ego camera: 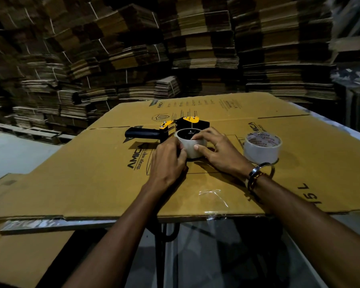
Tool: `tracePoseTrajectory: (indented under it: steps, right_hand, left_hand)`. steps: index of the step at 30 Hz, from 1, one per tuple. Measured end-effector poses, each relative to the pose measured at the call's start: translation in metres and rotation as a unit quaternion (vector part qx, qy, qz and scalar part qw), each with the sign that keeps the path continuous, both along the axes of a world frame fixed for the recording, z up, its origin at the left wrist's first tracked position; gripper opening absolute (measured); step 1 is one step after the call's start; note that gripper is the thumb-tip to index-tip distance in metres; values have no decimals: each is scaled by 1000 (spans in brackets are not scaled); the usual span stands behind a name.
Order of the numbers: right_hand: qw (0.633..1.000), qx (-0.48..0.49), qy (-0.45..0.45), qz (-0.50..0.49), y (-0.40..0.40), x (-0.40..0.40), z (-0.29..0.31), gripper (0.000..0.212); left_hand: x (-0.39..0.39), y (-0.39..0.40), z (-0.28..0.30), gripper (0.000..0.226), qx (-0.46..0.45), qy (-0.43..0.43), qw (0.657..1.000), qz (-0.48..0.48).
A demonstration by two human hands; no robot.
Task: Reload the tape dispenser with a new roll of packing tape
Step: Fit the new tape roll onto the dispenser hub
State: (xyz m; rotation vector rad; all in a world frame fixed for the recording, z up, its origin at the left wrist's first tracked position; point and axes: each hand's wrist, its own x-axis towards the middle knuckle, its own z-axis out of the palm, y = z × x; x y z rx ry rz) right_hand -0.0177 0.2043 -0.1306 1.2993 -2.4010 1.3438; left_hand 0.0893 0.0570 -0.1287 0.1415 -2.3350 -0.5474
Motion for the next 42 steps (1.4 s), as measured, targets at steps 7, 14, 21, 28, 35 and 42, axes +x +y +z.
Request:
tracePoseTrajectory:
  steps: [7,14,21,28,35,42]
  right_hand:
    - [999,-29,-26,16,-1,2,8,15]
    - [999,-34,-25,23,0,-1,12,15]
    - [999,-15,-29,37,-1,-2,11,15]
    - [998,-8,-50,44,-1,-1,15,17]
    - [999,-11,-35,37,-2,-2,13,16]
    - [999,-37,-18,33,-2,-4,10,13]
  left_hand:
    - [2,-9,1,7,56,-29,994,-91]
    - [5,-18,2,7,194,-74,968,-143]
    - [8,-25,7,12,281,-121,934,-184]
    - [10,-44,15,7,322,-170,903,-228]
    - [13,-63,9,6,267,-84,951,-131]
    - [-9,-101,30,52,-148,-62,986,45]
